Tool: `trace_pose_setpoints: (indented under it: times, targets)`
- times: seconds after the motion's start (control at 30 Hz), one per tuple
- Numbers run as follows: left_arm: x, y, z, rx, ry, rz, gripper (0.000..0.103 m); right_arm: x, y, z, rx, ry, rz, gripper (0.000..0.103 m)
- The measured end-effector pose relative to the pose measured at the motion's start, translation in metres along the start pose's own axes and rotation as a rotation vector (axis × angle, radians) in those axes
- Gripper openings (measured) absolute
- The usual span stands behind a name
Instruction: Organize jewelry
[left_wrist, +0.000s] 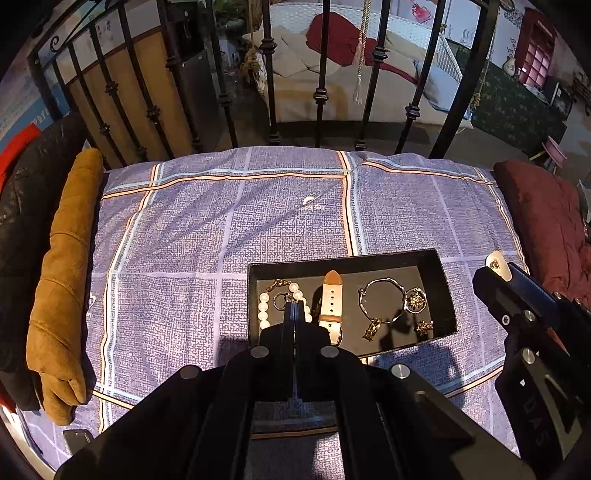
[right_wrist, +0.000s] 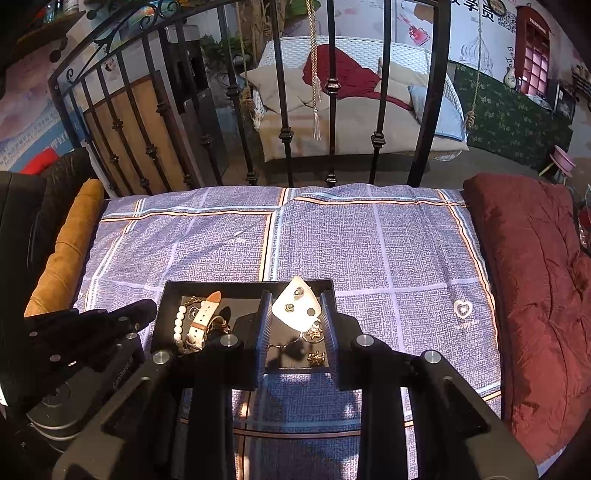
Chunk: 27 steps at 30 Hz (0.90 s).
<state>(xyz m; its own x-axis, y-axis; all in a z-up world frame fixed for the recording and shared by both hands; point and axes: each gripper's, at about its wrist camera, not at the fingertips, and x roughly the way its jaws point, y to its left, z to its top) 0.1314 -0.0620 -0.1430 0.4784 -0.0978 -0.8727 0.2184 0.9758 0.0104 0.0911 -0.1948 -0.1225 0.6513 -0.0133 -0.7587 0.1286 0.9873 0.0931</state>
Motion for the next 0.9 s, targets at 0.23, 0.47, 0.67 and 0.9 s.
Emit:
trace_pose_setpoints:
  times: [0.23, 0.47, 0.67, 0.9]
  targets:
    - [0.006, 0.001, 0.003, -0.008, 0.01, 0.007, 0.0, 0.011, 0.003, 0.001, -0.018, 0.018, 0.007, 0.027]
    - [0.009, 0.003, 0.005, -0.019, 0.019, 0.023, 0.007, 0.019, 0.006, 0.001, -0.036, 0.048, 0.043, 0.033]
    - [0.005, 0.018, 0.004, -0.055, 0.008, 0.092, 0.08, 0.02, 0.0, -0.001, -0.032, 0.062, 0.029, 0.059]
    - [-0.02, 0.027, 0.003, -0.084, -0.018, 0.08, 0.095, 0.006, 0.0, -0.001, -0.097, 0.057, -0.063, 0.07]
